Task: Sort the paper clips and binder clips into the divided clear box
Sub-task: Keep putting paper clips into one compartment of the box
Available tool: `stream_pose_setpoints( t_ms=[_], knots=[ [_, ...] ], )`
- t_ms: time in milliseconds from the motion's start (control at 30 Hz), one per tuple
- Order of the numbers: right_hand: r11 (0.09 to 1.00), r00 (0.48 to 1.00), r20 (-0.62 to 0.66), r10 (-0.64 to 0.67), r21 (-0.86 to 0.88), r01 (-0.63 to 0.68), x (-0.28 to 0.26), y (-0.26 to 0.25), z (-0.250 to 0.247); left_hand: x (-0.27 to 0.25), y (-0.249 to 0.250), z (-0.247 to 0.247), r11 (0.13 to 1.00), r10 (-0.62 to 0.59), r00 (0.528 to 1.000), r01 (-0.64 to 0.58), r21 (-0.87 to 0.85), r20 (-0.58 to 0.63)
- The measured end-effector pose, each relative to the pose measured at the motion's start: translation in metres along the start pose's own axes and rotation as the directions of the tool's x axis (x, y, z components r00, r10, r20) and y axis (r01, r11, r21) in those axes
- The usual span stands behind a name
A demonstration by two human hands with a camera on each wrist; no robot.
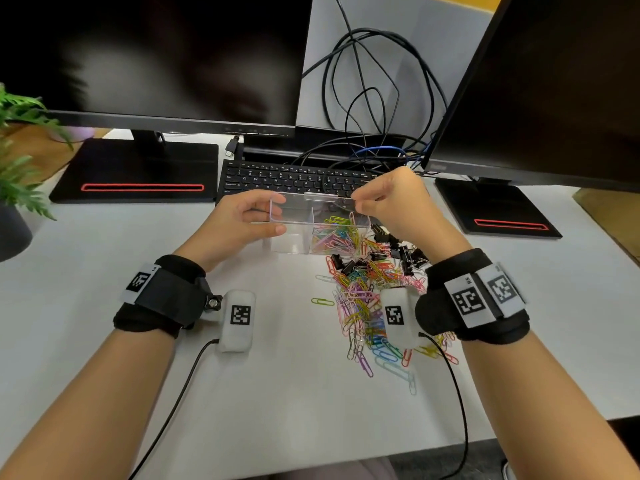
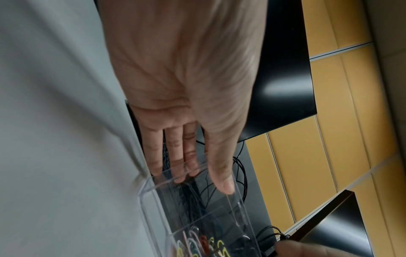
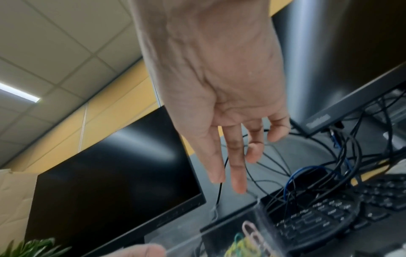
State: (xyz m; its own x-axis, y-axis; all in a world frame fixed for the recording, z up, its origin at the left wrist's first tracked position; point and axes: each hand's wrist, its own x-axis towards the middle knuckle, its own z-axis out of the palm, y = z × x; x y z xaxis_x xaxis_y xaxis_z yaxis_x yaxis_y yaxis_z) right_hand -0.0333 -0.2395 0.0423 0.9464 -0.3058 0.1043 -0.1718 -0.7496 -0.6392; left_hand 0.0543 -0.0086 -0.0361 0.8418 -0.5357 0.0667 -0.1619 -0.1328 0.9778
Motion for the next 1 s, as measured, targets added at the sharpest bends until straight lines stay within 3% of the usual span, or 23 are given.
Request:
stream_pose_setpoints(
  t_ms=[133, 367, 500, 633, 733, 833, 1000],
  knots=[
    [0.998, 1.0, 0.008, 0.027, -0.048, -0.027, -0.016, 0.015, -0.021, 0.0, 0.003, 0.001, 1.0, 0.0, 1.0, 0.0, 0.025, 0.001],
    [0.963, 0.97, 0.128, 0.207, -0.201, -0.179, -0.046, 0.044, -0.046, -0.004, 0.008, 0.002, 0.996, -0.005, 1.0, 0.006, 0.091, -0.014],
    [0.849, 0.905, 0.21, 0.369, -0.472, -0.237, -0.053, 0.053, -0.048, -0.006, 0.01, 0.004, 0.995, -0.009, 1.0, 0.011, 0.101, -0.017],
    [0.773, 0.82, 0.25, 0.514, -0.549, -0.317, -0.048, 0.064, -0.043, -0.006, 0.011, 0.003, 0.993, -0.029, 0.999, 0.031, 0.117, -0.02],
    [0.741, 0.783, 0.292, 0.549, -0.602, -0.296, -0.044, 0.068, -0.034, -0.005, 0.014, 0.004, 0.99, -0.039, 0.999, 0.042, 0.137, -0.025],
    [0.747, 0.786, 0.309, 0.535, -0.608, -0.269, -0.043, 0.07, -0.024, -0.002, 0.018, 0.003, 0.984, -0.066, 0.998, 0.067, 0.165, -0.012],
    [0.769, 0.801, 0.338, 0.494, -0.599, -0.221, -0.04, 0.067, -0.014, 0.01, 0.038, -0.004, 0.894, -0.135, 0.988, 0.09, 0.438, 0.073]
  ],
)
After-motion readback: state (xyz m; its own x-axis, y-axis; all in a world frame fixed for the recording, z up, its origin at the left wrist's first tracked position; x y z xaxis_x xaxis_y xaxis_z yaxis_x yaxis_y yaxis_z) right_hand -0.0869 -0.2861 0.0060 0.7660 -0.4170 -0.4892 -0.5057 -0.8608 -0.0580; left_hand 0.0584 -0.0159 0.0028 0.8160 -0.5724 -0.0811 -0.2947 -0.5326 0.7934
